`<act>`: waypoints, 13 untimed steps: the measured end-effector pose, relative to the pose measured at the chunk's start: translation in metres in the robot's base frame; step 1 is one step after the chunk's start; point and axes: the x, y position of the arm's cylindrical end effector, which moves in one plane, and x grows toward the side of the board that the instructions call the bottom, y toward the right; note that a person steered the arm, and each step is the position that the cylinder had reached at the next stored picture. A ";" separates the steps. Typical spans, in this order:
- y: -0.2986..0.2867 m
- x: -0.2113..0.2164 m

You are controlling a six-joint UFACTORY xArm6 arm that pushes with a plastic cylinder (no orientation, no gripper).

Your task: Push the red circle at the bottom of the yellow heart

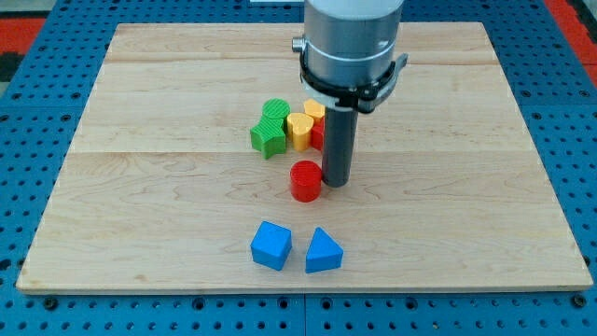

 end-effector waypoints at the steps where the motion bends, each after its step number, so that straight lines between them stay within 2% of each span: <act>1: 0.001 0.027; 2: -0.007 0.044; 4: -0.039 0.008; 7: -0.069 0.018; 12: -0.062 -0.014; 13: -0.062 -0.001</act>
